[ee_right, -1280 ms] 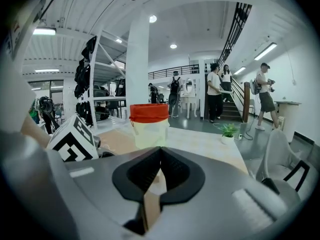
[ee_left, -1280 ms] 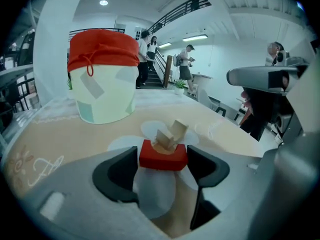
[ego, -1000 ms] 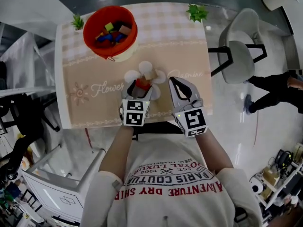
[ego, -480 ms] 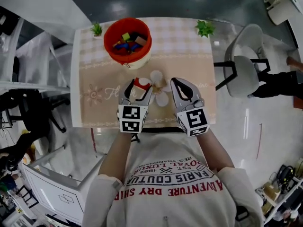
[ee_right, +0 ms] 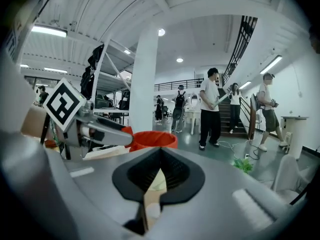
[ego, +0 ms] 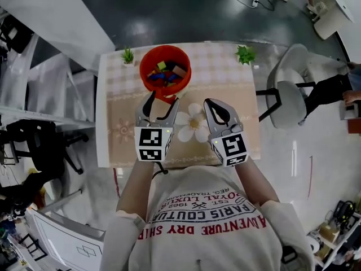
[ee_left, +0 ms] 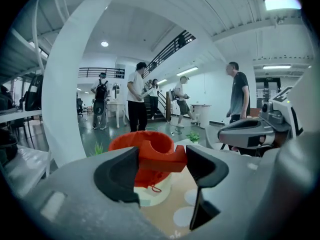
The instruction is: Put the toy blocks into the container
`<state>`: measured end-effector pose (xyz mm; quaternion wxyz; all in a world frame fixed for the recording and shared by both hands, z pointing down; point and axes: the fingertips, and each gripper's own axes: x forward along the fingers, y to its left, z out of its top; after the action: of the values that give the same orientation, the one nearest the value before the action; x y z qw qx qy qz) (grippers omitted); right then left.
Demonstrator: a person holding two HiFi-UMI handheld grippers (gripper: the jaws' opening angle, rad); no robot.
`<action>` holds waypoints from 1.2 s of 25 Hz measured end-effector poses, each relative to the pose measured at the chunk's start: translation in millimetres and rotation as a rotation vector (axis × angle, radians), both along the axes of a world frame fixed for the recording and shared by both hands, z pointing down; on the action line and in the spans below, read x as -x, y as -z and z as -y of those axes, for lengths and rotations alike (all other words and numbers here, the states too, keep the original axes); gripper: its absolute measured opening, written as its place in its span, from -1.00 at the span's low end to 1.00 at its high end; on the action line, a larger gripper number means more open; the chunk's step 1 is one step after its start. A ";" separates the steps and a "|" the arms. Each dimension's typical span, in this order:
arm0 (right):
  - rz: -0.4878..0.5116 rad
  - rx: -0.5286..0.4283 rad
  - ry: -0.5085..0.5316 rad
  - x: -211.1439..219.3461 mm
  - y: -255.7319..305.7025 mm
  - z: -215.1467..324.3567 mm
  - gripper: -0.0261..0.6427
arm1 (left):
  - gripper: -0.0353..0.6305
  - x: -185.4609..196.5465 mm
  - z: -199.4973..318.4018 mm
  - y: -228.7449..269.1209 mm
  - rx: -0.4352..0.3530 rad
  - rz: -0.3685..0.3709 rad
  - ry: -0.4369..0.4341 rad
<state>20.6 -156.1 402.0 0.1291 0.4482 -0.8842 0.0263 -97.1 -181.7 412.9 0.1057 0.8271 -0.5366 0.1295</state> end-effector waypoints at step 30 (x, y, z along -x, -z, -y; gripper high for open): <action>-0.048 0.037 -0.026 -21.1 -15.3 6.3 -0.92 | 0.22 8.1 36.2 -22.2 0.066 -0.016 0.089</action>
<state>41.7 -162.4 417.4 0.1583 0.4576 -0.8743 0.0336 -105.2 -217.9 435.1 0.1429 0.7995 -0.5675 0.1355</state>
